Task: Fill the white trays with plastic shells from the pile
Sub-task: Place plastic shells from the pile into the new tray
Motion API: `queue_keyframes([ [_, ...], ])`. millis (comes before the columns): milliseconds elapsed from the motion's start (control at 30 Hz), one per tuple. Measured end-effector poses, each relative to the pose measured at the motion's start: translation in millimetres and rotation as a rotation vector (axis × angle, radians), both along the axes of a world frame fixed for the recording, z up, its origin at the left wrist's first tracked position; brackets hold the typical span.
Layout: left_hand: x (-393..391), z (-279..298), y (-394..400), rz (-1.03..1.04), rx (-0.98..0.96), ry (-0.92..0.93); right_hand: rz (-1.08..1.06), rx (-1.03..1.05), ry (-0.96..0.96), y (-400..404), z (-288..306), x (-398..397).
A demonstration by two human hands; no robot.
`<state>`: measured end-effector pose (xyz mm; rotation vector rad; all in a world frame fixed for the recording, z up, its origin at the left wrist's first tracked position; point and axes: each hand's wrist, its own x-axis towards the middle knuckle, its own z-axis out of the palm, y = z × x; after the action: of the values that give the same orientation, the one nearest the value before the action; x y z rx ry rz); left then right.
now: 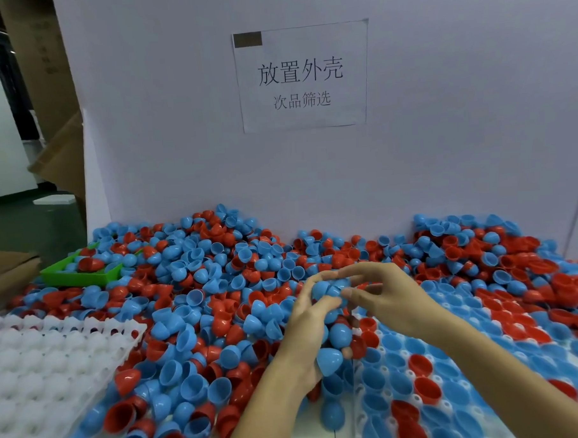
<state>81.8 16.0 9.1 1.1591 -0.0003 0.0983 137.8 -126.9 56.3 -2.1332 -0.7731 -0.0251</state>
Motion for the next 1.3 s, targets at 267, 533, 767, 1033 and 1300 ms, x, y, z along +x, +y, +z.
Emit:
queue_keyframes([
  [267,9,-6,0,0.088,-0.11,0.083,-0.016,0.177,0.135,2,-4,0],
  [533,12,-12,1,0.138,-0.021,0.087,-0.14,0.191,0.143,5,-7,-6],
  [767,12,-12,-1,0.141,0.036,0.071,-0.201,0.096,0.008,8,-9,-8],
  [1033,10,-12,-1,0.124,0.084,0.047,-0.159,0.001,-0.109,6,-10,-6],
  [1300,13,-17,-3,0.143,0.117,0.021,-0.259,-0.015,-0.004,-15,-3,-2],
])
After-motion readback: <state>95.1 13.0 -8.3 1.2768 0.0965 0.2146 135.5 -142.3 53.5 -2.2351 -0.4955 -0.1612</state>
